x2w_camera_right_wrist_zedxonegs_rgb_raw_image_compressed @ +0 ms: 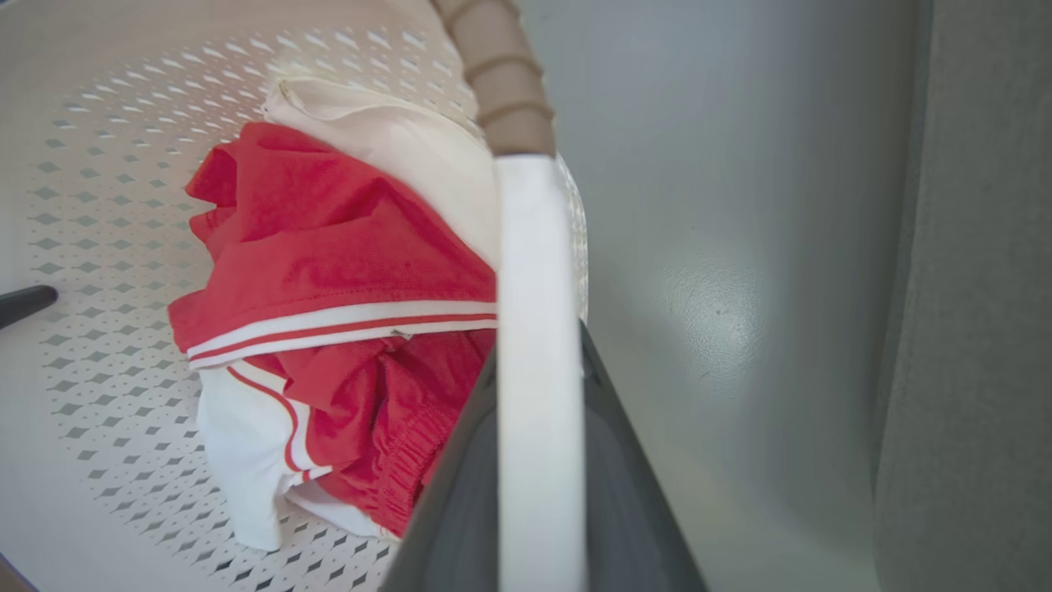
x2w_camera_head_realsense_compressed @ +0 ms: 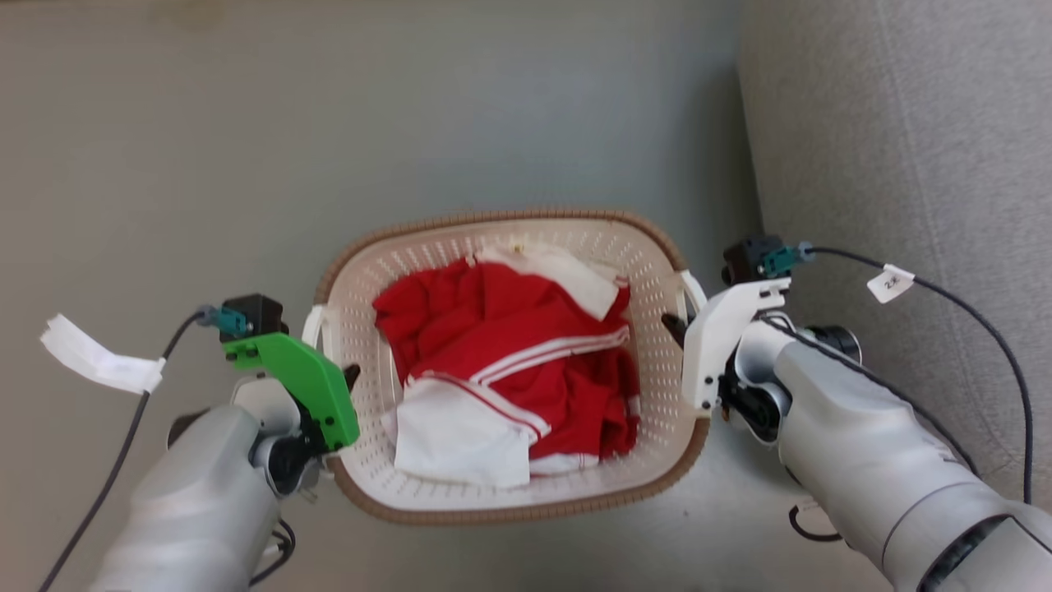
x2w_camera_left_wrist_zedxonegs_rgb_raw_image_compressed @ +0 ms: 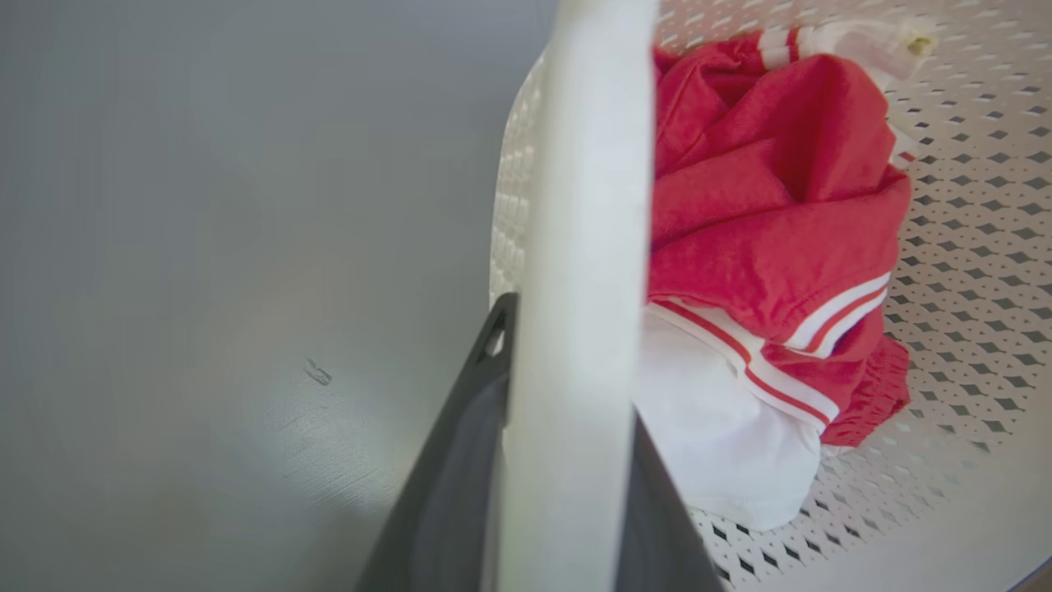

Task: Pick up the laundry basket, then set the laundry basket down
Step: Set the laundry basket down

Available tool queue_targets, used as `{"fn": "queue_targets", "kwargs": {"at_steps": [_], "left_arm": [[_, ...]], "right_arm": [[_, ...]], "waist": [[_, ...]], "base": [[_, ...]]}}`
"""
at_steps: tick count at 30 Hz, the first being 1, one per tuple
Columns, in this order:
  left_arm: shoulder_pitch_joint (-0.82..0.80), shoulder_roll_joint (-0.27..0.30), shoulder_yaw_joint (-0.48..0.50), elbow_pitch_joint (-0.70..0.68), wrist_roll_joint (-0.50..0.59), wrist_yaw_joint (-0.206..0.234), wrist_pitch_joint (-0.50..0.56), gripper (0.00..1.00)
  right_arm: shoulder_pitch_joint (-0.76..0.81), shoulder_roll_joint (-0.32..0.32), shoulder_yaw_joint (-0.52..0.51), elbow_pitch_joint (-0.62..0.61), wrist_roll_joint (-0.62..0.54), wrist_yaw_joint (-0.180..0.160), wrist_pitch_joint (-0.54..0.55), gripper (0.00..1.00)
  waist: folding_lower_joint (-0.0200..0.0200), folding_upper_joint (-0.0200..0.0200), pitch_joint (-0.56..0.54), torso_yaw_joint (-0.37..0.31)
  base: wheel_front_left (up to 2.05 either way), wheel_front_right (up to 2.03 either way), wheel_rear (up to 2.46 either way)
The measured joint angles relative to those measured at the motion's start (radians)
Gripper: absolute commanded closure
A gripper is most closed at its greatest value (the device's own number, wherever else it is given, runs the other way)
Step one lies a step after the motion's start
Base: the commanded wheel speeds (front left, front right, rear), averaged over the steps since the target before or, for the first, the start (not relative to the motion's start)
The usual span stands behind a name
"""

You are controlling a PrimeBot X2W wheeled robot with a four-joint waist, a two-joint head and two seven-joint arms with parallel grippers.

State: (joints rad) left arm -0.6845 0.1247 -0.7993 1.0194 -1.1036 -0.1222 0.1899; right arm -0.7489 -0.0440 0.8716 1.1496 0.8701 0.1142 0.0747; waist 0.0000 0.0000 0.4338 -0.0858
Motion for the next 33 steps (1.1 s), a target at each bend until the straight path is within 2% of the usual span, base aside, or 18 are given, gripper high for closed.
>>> {"fn": "queue_targets", "kwargs": {"at_steps": [17, 33], "left_arm": [[-0.096, 0.027, 0.001, -0.026, 0.013, -0.002, -0.130, 1.00], [-0.180, 0.048, -0.009, -0.025, 0.035, -0.002, -0.203, 1.00]], "right_arm": [[-0.097, 0.004, -0.015, -0.002, -0.009, 0.000, -0.136, 1.00], [-0.173, 0.009, -0.020, -0.001, -0.017, -0.003, -0.221, 1.00]], "waist": [[0.0002, 0.0000, 0.230, 0.004], [0.0001, 0.0000, 0.386, 0.000]], "base": [[0.00, 0.00, 0.00], [0.00, 0.00, 0.00]]}}
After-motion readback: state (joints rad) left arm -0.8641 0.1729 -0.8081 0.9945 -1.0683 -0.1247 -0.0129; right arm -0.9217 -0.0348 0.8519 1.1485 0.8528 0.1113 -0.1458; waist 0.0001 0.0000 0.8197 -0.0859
